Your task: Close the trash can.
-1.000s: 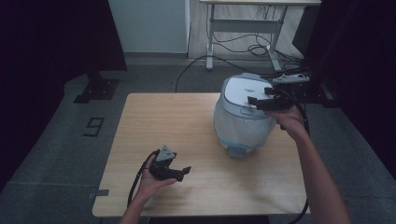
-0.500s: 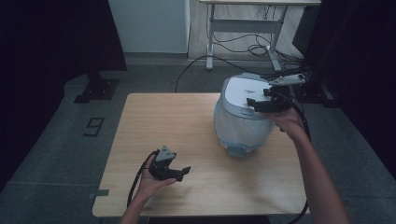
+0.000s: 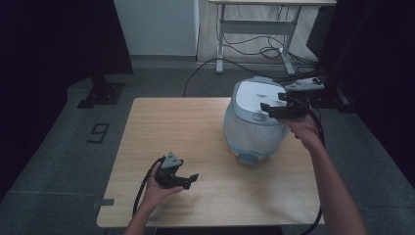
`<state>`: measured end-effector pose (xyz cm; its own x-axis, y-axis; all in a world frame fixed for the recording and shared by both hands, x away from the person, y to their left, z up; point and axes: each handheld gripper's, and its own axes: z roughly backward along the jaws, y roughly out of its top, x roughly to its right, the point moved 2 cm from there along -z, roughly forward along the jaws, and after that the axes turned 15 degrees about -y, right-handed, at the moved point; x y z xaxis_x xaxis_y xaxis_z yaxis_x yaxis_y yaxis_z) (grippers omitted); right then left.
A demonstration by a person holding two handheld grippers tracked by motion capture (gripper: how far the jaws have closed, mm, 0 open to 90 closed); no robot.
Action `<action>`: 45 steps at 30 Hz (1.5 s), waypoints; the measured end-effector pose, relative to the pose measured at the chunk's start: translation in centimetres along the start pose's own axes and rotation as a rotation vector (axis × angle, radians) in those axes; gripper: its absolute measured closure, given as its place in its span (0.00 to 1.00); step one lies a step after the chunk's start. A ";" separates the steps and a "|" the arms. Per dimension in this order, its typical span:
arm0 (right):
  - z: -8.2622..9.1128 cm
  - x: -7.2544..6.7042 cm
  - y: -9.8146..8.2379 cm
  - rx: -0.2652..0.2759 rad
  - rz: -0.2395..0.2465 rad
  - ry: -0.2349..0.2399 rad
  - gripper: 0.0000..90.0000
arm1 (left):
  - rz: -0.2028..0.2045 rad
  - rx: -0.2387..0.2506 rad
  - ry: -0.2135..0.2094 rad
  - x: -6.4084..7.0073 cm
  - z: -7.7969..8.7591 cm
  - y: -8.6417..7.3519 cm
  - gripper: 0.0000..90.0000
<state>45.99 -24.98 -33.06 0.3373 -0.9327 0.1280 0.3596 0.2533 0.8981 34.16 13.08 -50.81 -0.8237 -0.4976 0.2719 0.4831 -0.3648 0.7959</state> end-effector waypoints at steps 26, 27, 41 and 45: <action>7.3 -0.8 -3.6 0.114 -0.008 0.019 0.20 | -0.010 0.013 0.005 0.1 0.7 0.2 0.18; 7.6 -0.9 -3.9 0.119 -0.009 0.018 0.20 | -0.011 0.012 0.007 0.1 0.7 0.2 0.18; 9.7 -1.6 -10.7 0.125 -0.024 0.054 0.20 | 0.003 0.004 0.018 -0.3 0.7 -0.1 0.18; 9.4 -1.9 -12.9 0.099 -0.034 0.059 0.20 | 0.002 -0.002 0.023 -0.4 0.7 -0.2 0.18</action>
<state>32.49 -28.95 -40.95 0.3780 -0.9228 0.0739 0.2847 0.1918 0.9392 34.14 13.87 -50.71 -0.8156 -0.5166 0.2608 0.4853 -0.3650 0.7946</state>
